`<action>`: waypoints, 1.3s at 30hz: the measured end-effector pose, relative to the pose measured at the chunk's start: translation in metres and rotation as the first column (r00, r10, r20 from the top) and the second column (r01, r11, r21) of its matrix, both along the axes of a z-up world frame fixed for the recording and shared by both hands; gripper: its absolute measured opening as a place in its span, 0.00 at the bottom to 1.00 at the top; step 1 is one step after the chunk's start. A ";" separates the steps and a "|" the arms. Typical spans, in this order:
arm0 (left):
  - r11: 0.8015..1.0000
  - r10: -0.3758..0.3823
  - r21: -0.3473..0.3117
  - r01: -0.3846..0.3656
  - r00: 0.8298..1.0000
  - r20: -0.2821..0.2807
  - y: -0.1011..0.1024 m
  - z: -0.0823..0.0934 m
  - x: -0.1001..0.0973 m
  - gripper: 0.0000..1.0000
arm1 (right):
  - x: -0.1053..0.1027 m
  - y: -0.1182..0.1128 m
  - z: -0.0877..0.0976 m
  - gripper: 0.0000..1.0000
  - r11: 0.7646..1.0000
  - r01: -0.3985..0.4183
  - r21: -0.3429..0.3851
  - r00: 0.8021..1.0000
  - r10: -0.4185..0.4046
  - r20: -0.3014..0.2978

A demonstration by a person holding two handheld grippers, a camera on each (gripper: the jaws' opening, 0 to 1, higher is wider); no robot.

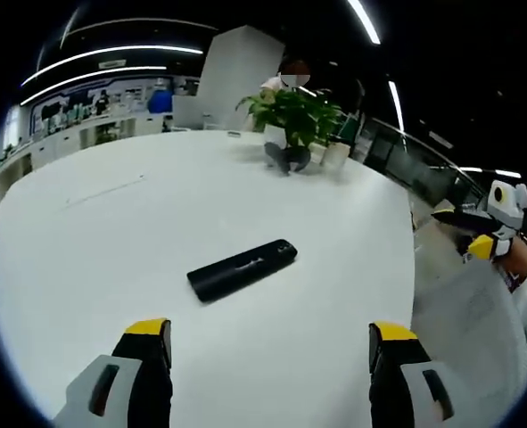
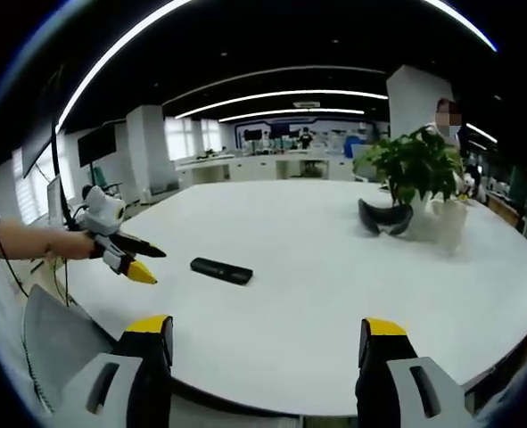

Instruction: Press the specified remote control buttons in sequence, fully releasing each button before pressing the next.

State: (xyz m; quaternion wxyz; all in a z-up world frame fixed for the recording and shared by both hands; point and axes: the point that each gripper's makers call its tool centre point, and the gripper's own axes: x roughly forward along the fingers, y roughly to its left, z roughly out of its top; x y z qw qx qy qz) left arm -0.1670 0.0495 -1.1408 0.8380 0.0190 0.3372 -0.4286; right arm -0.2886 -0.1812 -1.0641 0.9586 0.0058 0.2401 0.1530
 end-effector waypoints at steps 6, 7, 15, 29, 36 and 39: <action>0.998 -0.059 0.009 0.059 0.998 -0.002 -0.007 -0.003 0.013 0.91 | 0.001 -0.005 0.000 0.85 1.000 0.008 -0.004 1.000 -0.009 -0.008; 0.998 -0.067 0.016 0.067 0.998 0.000 -0.007 -0.004 0.015 0.91 | 0.001 -0.005 0.000 0.85 1.000 0.008 -0.004 1.000 -0.008 -0.008; 0.986 -0.148 0.083 0.147 0.989 0.002 -0.013 -0.014 0.029 0.89 | 0.005 -0.005 -0.001 0.85 1.000 0.003 -0.007 1.000 -0.003 -0.017; 0.834 -0.433 0.381 0.399 0.901 0.003 -0.017 -0.040 0.044 0.84 | 0.014 -0.004 -0.003 0.82 1.000 -0.011 -0.019 0.999 0.011 -0.033; 0.801 -0.490 0.377 0.464 0.871 -0.032 -0.028 -0.042 0.050 0.80 | 0.018 -0.006 -0.005 0.81 1.000 -0.010 -0.017 0.999 0.009 -0.037; 0.749 -0.547 0.412 0.519 0.835 -0.058 -0.028 -0.045 0.052 0.79 | 0.018 -0.007 -0.006 0.80 1.000 -0.009 -0.017 0.999 0.008 -0.040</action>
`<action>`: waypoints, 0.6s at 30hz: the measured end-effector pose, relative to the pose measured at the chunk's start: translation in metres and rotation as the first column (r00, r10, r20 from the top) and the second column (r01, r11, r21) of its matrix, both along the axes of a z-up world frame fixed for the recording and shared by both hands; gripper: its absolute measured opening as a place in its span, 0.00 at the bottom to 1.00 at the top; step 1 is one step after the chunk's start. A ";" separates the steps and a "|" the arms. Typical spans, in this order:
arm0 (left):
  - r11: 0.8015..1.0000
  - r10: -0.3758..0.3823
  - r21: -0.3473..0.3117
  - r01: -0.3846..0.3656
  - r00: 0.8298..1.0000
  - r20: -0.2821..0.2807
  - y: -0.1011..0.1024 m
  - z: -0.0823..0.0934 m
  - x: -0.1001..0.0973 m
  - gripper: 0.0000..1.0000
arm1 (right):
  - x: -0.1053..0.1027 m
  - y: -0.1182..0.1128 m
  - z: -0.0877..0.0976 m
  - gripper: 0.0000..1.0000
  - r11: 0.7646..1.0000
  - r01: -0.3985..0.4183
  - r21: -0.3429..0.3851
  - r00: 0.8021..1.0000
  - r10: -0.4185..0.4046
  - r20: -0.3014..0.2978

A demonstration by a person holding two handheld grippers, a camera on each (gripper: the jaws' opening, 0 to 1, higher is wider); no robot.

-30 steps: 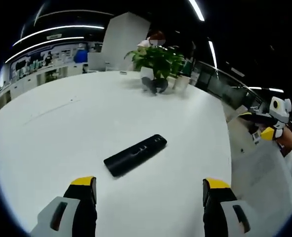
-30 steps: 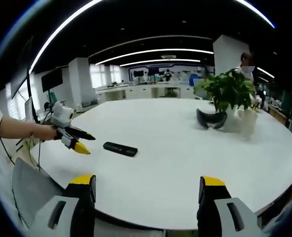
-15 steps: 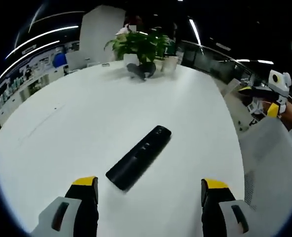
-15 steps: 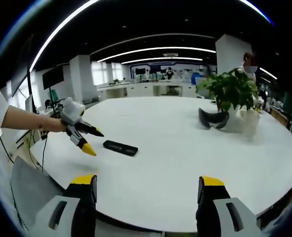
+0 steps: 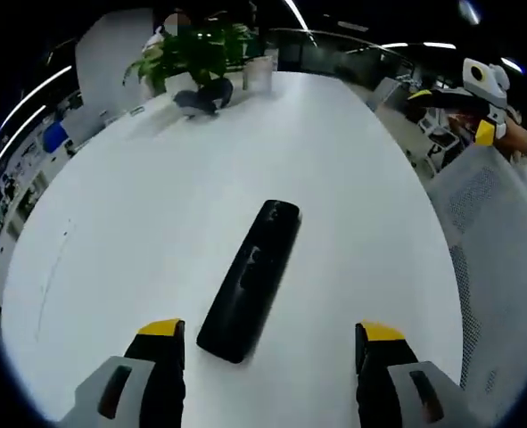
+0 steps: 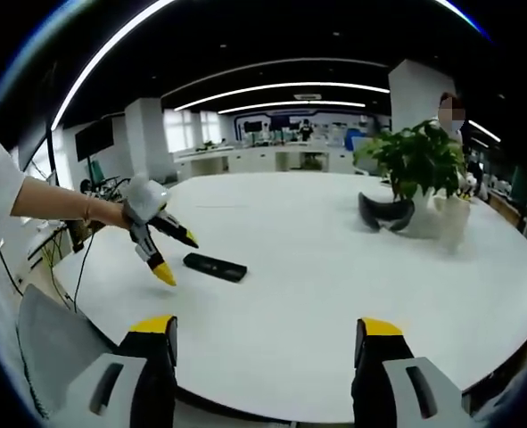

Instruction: Press the specified remote control buttons in sequence, fully releasing each button before pressing the next.

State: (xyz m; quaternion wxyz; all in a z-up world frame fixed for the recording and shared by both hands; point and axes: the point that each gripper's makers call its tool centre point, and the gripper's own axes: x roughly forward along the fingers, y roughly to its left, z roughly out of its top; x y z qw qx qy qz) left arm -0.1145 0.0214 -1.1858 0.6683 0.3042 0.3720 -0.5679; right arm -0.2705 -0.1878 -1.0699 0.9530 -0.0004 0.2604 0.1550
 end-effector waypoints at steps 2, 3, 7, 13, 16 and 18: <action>0.999 -0.025 0.020 0.025 1.000 -0.004 -0.001 -0.001 0.000 0.78 | 0.000 -0.001 -0.001 0.80 1.000 0.001 0.000 1.000 -0.001 -0.003; 0.998 -0.042 0.037 0.042 0.999 0.000 -0.001 -0.002 0.003 0.77 | 0.000 -0.001 -0.002 0.80 1.000 0.001 0.001 1.000 -0.001 -0.006; 0.985 -0.141 0.108 0.137 0.990 0.027 -0.002 -0.005 0.008 0.73 | 0.002 -0.001 -0.003 0.80 1.000 0.000 0.001 1.000 0.000 -0.011; 0.958 -0.227 0.180 0.224 0.974 -0.005 -0.004 -0.012 0.007 0.65 | 0.004 0.000 -0.003 0.78 1.000 -0.006 0.004 1.000 0.006 -0.013; 0.951 -0.251 0.180 0.249 0.968 -0.016 -0.010 -0.013 0.009 0.62 | 0.005 0.001 -0.004 0.77 1.000 -0.013 0.005 1.000 0.013 -0.014; 0.932 -0.297 0.201 0.300 0.954 -0.046 -0.011 -0.013 0.003 0.55 | 0.006 0.001 -0.005 0.76 1.000 -0.015 0.006 1.000 0.015 -0.017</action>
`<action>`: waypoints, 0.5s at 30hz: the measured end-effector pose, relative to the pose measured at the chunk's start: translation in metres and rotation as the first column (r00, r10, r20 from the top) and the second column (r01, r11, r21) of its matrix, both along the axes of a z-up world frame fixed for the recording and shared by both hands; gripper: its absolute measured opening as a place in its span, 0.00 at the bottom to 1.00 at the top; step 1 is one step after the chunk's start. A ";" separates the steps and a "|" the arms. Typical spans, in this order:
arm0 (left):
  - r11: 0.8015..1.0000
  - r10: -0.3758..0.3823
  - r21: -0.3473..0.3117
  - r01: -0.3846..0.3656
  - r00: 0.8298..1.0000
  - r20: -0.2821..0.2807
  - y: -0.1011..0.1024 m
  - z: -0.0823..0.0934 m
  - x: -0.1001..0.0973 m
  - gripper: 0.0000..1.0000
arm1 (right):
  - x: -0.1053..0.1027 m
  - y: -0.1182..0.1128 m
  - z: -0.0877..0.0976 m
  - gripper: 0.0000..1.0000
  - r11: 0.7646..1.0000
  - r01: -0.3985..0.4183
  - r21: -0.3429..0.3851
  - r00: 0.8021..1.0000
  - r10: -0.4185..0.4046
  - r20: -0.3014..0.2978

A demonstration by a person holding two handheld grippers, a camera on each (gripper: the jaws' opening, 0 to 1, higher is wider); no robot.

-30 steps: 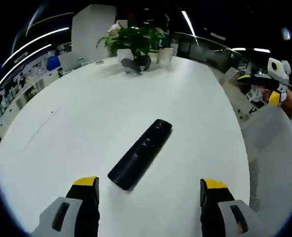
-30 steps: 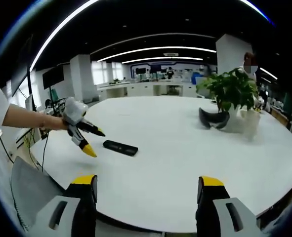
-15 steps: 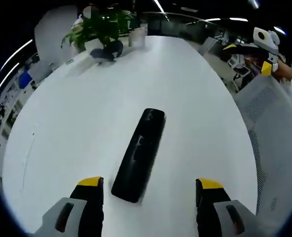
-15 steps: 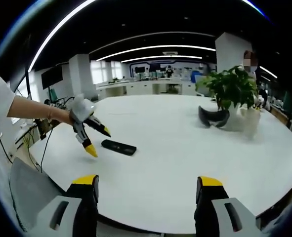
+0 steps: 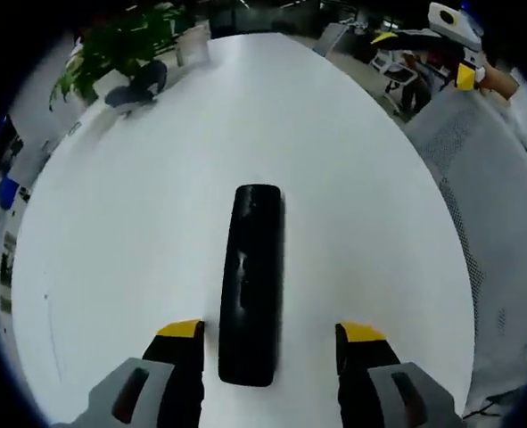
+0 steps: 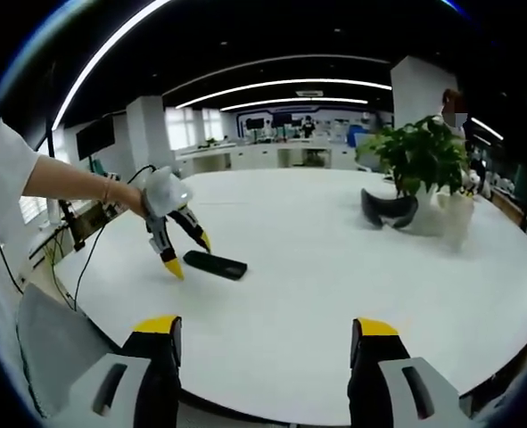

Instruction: Press the specified remote control buttons in sequence, fully releasing each button before pressing the next.

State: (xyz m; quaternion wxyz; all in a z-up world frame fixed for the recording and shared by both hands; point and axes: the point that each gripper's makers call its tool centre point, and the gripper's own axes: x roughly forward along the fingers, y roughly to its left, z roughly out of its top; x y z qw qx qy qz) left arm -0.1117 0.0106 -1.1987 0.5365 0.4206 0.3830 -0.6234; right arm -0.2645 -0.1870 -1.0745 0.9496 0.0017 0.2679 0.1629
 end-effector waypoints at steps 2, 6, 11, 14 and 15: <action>1.000 -0.029 0.005 0.029 0.999 0.018 -0.003 0.001 0.002 0.45 | 0.001 0.001 0.000 0.76 1.000 -0.003 0.000 1.000 0.003 0.000; 0.999 -0.043 0.012 0.043 0.999 0.019 -0.005 0.001 0.002 0.35 | 0.003 0.002 0.001 0.74 1.000 -0.011 0.003 1.000 0.011 0.005; 0.998 -0.055 0.023 0.055 0.998 0.030 -0.005 0.000 0.002 0.24 | 0.005 0.006 0.000 0.74 1.000 -0.025 0.004 1.000 0.025 0.001; 0.999 -0.041 0.020 0.040 0.998 0.042 -0.004 0.001 0.002 0.23 | 0.007 0.009 0.001 0.73 0.999 -0.036 0.007 0.999 0.036 0.005; 0.999 -0.036 0.017 0.036 0.998 0.046 -0.004 0.001 0.002 0.23 | 0.008 0.010 0.001 0.73 0.999 -0.039 0.008 0.999 0.039 0.006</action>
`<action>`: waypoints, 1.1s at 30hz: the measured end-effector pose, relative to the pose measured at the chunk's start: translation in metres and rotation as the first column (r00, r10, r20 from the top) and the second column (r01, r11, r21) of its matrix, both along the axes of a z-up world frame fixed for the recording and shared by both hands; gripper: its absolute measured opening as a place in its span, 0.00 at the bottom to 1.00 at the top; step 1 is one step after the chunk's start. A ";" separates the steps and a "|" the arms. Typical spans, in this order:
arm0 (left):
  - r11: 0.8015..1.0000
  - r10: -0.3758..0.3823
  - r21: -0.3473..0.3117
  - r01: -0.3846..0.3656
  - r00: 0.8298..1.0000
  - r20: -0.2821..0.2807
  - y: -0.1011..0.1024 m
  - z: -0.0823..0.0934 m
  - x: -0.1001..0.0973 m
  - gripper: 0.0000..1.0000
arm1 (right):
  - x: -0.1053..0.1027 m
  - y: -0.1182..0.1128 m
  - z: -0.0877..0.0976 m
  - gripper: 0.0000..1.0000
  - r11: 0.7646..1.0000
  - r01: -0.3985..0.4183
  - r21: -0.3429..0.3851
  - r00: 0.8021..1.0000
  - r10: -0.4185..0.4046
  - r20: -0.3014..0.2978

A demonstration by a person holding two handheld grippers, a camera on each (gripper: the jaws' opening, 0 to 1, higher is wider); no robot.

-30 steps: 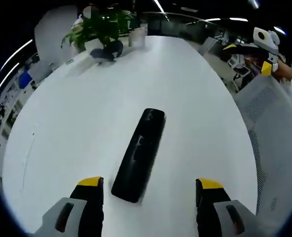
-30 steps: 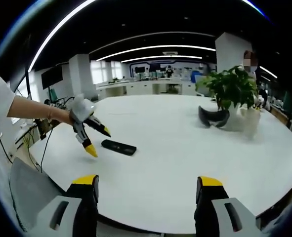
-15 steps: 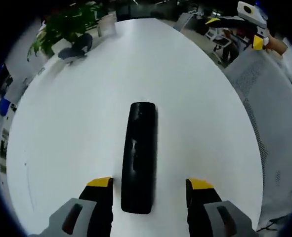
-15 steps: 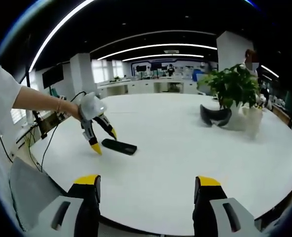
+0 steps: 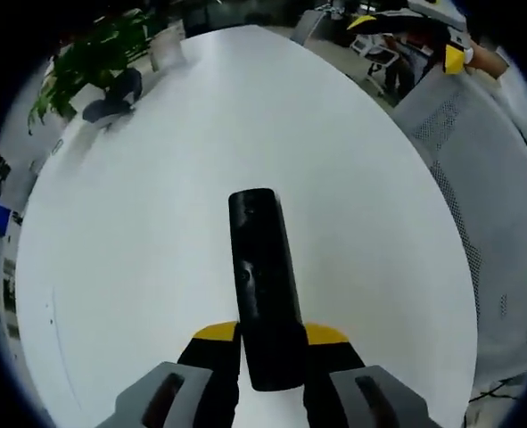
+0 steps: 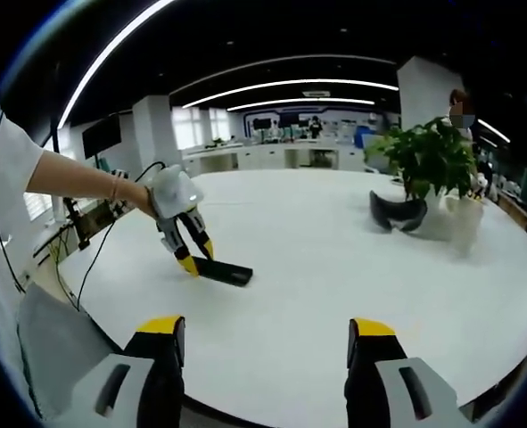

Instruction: Press the specified remote control buttons in sequence, fully releasing each button before pressing the next.

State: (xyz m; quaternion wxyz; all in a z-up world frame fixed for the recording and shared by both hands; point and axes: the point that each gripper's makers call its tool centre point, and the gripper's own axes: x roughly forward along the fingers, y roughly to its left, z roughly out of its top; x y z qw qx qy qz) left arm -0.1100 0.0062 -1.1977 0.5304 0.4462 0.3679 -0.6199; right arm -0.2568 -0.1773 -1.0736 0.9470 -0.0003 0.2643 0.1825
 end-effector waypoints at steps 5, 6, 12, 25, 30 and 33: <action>0.999 0.046 -0.016 -0.046 0.999 -0.004 0.002 0.001 -0.006 0.23 | 0.001 0.005 -0.001 0.72 1.000 -0.021 -0.004 1.000 0.021 -0.002; 0.999 0.049 -0.016 -0.049 0.999 -0.005 0.003 0.001 -0.010 0.23 | 0.001 0.005 -0.001 0.72 1.000 -0.024 -0.004 1.000 0.024 -0.005; 0.997 0.077 -0.031 -0.078 0.997 -0.012 0.005 0.002 -0.024 0.22 | 0.001 0.009 -0.002 0.71 0.999 -0.041 -0.006 0.999 0.041 -0.006; 0.987 0.143 -0.068 -0.145 0.989 -0.042 0.011 0.003 -0.057 0.22 | 0.002 0.019 0.000 0.69 0.996 -0.088 -0.014 0.996 0.088 -0.002; 0.983 0.163 -0.082 -0.166 0.986 -0.045 0.013 0.003 -0.069 0.22 | 0.001 0.023 -0.001 0.69 0.994 -0.107 -0.018 0.994 0.107 -0.004; 0.980 0.176 -0.090 -0.179 0.983 -0.047 0.015 0.004 -0.077 0.22 | 0.001 0.027 -0.001 0.68 0.992 -0.122 -0.020 0.993 0.122 -0.005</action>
